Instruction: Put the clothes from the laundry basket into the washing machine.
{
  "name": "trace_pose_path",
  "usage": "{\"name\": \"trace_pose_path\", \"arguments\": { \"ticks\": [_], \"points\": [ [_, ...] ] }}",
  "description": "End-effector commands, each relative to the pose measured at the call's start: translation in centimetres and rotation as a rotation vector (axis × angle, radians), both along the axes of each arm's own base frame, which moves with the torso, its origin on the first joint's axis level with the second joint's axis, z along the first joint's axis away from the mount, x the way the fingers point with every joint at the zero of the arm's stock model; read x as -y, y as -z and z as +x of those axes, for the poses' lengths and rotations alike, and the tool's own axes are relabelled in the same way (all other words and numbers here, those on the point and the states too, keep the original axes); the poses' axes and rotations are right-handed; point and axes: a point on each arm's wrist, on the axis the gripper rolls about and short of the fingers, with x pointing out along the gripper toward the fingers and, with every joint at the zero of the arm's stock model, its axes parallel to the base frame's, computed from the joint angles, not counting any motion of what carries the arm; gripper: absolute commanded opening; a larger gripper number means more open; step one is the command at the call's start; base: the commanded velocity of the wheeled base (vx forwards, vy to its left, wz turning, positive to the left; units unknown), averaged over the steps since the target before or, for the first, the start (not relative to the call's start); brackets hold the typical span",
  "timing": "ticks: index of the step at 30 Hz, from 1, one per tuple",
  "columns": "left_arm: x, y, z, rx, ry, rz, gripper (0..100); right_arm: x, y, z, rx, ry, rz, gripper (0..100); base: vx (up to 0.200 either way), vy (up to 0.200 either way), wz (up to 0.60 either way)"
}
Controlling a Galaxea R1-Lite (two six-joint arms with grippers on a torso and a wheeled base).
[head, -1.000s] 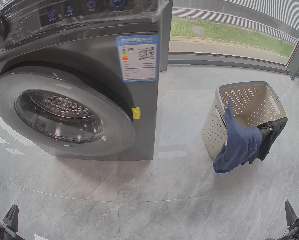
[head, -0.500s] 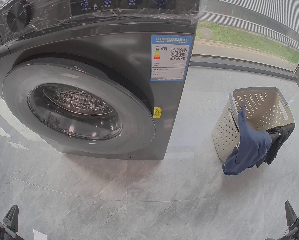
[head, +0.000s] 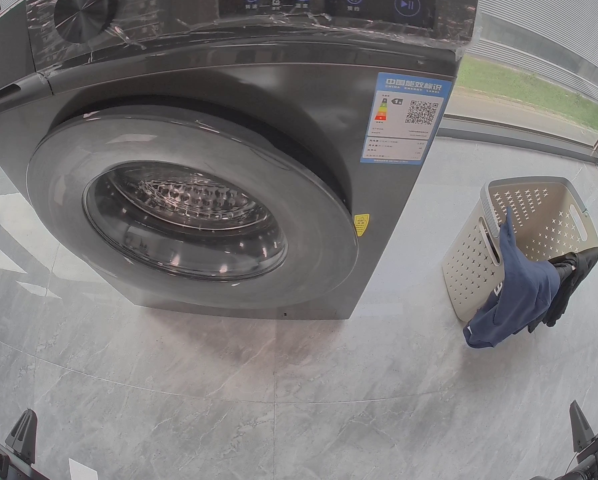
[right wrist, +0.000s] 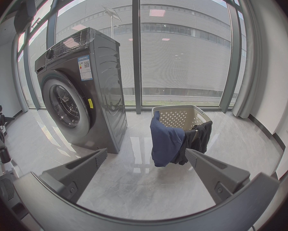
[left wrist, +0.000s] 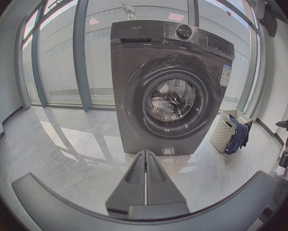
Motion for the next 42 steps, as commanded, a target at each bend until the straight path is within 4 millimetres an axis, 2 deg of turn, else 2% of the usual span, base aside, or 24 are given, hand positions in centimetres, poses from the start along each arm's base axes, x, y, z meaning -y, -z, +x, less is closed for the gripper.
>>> {"name": "trace_pose_path", "arguments": {
  "ticks": [1, 8, 17, 23, 35, 42],
  "points": [
    [0.00, 0.53, 0.00, -0.001, 0.000, -0.001, 0, 0.00, 0.43, 0.03, -0.004, 0.000, 0.000, 100, 0.000, 0.200, 0.00],
    [0.00, 0.53, 0.00, -0.001, 0.000, -0.002, 0, 0.00, 0.43, 0.03, -0.004, 0.000, 0.000, 100, 0.000, 0.200, 0.00],
    [0.00, 0.53, 0.00, -0.001, 0.000, -0.002, 0, 0.00, 0.43, 0.03, -0.004, 0.000, 0.000, 100, 0.000, 0.000, 0.00],
    [0.00, 0.53, 0.00, -0.001, 0.000, -0.002, 0, 0.00, 0.43, 0.03, -0.004, 0.000, 0.000, 100, 0.000, 0.200, 0.00],
    [0.00, 0.53, 0.00, -0.001, 0.000, -0.002, 0, 0.00, 0.43, 0.03, -0.004, 0.000, 0.000, 100, 0.000, 0.000, 0.00],
    [0.00, 0.53, 0.00, -0.001, 0.000, -0.002, 0, 0.00, 0.43, 0.03, -0.004, 0.000, 0.000, 100, 0.000, 0.200, 0.00]
  ]
}}
